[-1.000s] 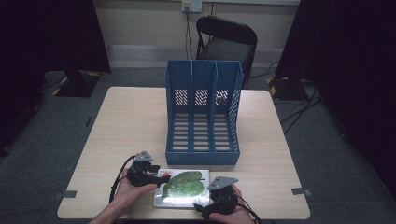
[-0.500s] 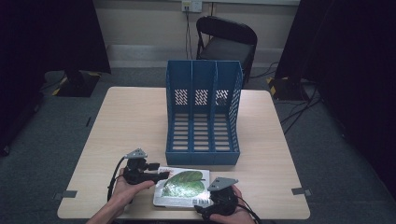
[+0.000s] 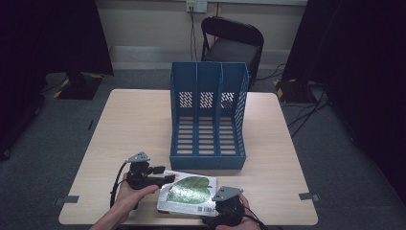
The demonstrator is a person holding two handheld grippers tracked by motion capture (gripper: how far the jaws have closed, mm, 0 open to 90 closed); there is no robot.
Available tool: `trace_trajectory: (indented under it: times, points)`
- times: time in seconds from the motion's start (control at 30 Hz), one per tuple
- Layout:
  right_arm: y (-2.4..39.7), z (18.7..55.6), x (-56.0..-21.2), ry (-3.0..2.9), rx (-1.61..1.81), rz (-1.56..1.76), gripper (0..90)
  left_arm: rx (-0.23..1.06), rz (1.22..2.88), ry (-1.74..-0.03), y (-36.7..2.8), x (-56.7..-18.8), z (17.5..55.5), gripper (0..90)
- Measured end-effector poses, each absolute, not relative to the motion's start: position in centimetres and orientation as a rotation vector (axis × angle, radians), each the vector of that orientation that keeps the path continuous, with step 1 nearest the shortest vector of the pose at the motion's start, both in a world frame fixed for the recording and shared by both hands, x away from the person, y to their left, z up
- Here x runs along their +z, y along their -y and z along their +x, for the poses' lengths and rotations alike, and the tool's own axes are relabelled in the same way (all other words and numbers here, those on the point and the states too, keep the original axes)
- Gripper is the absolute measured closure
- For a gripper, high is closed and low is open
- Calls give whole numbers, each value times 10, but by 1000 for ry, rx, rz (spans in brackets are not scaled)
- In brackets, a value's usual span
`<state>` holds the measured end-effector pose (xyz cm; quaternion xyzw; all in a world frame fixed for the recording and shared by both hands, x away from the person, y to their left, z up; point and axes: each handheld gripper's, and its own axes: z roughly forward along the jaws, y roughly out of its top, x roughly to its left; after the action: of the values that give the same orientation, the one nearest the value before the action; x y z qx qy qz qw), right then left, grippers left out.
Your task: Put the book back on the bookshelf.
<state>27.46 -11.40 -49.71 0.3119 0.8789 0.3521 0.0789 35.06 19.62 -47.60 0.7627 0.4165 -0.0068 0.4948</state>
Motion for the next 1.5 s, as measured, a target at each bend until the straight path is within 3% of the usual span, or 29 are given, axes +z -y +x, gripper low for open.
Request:
trace_trajectory:
  times: [0.57, 1.03, 1.3, 1.5]
  points:
    - [107, 265, -502, -2530, 1022, 944, 70, -80, 1727, -1031, -200, -471, 350, 297]
    - [110, 265, -501, -2525, 1067, 983, 116, -158, 1724, -1035, -200, -474, 348, 318]
    - [114, 267, -500, -2531, 1106, 1008, 147, -207, 1670, -1024, -208, -472, 350, 397]
    - [118, 268, -500, -2522, 1133, 1035, 180, -228, 1657, -1018, -208, -474, 351, 402]
